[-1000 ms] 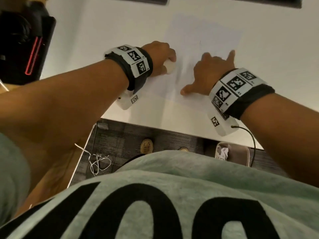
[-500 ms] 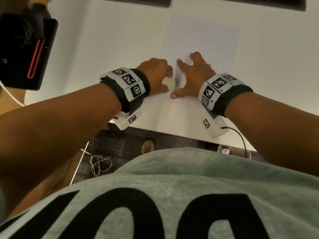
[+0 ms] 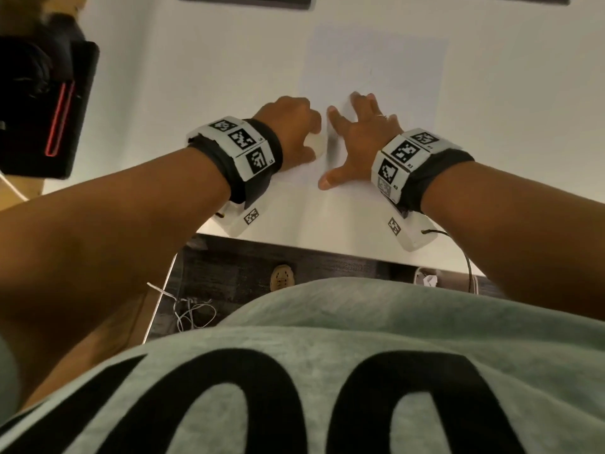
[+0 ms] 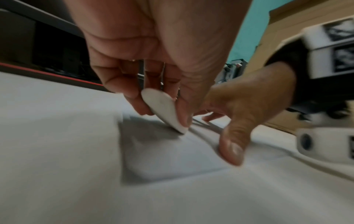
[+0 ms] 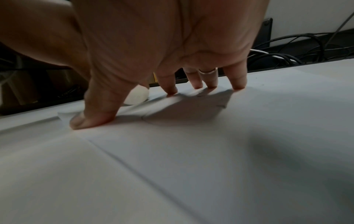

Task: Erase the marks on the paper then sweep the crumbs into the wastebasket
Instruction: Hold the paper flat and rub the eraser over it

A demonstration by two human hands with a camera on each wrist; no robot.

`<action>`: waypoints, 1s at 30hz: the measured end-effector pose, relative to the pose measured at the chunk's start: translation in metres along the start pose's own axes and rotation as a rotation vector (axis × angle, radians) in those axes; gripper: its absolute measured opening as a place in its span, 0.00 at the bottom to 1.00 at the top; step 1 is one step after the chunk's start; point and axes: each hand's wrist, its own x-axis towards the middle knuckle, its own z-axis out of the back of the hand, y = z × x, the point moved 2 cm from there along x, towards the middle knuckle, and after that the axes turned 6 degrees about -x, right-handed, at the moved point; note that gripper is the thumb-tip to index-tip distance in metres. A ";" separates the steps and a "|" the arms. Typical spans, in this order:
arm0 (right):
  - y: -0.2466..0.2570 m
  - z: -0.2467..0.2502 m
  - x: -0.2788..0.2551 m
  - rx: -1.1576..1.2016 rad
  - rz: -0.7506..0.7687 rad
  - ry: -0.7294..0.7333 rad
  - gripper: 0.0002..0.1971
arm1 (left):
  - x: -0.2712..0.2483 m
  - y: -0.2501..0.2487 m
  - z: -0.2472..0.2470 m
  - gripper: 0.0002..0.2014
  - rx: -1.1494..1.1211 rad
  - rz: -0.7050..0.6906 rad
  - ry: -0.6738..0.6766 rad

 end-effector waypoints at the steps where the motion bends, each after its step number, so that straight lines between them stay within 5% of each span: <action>1: 0.000 0.000 0.000 -0.002 0.003 0.002 0.66 | -0.003 0.000 -0.002 0.23 0.021 -0.013 0.029; 30: -0.003 -0.003 0.007 -0.025 0.009 -0.012 0.68 | -0.007 0.006 -0.005 0.22 -0.003 0.018 0.047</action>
